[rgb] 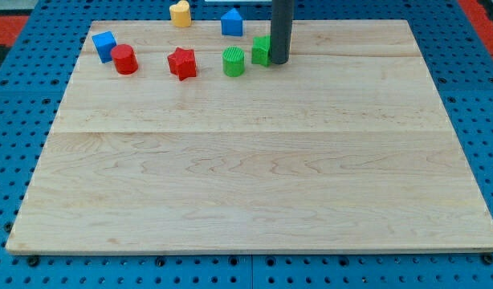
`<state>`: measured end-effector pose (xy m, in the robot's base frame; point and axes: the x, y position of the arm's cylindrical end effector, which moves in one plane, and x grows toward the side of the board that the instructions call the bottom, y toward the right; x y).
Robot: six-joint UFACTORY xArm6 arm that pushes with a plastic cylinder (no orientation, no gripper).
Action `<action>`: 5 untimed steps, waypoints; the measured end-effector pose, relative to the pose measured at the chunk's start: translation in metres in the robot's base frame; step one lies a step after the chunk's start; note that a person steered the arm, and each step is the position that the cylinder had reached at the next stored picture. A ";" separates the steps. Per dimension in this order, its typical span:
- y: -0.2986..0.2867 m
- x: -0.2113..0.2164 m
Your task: Slide the red circle closer to the blue triangle
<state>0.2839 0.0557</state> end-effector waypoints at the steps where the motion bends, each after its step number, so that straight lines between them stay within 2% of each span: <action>1: 0.052 -0.004; 2: 0.087 -0.017; 4: 0.038 -0.048; 5: 0.102 -0.008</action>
<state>0.2762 0.1574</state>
